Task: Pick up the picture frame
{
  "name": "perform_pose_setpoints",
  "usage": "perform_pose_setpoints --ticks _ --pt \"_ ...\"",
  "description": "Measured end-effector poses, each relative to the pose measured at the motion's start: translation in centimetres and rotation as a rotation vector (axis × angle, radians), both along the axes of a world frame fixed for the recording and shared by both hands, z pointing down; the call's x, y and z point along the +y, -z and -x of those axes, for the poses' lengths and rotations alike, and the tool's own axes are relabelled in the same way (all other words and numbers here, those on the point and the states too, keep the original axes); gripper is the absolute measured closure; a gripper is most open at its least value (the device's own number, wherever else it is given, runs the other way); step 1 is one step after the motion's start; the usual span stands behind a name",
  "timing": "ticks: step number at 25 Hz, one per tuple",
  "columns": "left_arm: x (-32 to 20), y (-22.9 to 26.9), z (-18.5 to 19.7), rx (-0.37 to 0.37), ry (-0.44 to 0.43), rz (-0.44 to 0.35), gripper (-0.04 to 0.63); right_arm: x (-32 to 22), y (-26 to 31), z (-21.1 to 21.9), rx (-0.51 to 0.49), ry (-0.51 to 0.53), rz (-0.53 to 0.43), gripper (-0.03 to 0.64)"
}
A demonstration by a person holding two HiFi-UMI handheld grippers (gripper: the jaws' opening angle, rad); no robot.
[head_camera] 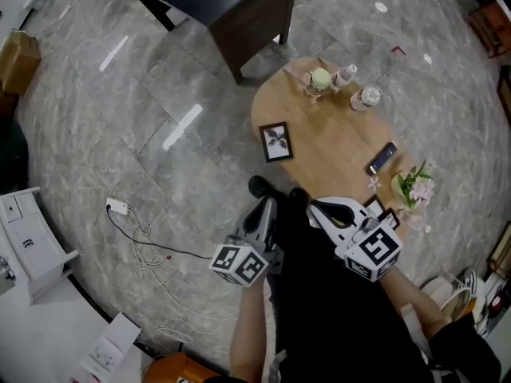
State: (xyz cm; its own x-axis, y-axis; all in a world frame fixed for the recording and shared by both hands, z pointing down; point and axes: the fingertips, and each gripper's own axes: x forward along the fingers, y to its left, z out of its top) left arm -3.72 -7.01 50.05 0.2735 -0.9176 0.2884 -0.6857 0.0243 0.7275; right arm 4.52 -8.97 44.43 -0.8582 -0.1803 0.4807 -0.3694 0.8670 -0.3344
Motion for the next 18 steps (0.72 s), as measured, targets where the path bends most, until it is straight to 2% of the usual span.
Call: perform_pose_setpoints --ticks 7,13,18 --pt "-2.2 -8.7 1.3 0.037 -0.033 0.036 0.58 -1.5 -3.6 0.7 0.034 -0.009 0.029 0.607" --pt "-3.4 -15.7 1.4 0.145 -0.043 0.059 0.58 -2.9 -6.4 1.6 0.054 -0.028 0.029 0.607" --pt "-4.0 -21.3 1.0 0.228 -0.043 0.092 0.553 -2.9 -9.3 2.5 0.076 0.056 -0.004 0.607"
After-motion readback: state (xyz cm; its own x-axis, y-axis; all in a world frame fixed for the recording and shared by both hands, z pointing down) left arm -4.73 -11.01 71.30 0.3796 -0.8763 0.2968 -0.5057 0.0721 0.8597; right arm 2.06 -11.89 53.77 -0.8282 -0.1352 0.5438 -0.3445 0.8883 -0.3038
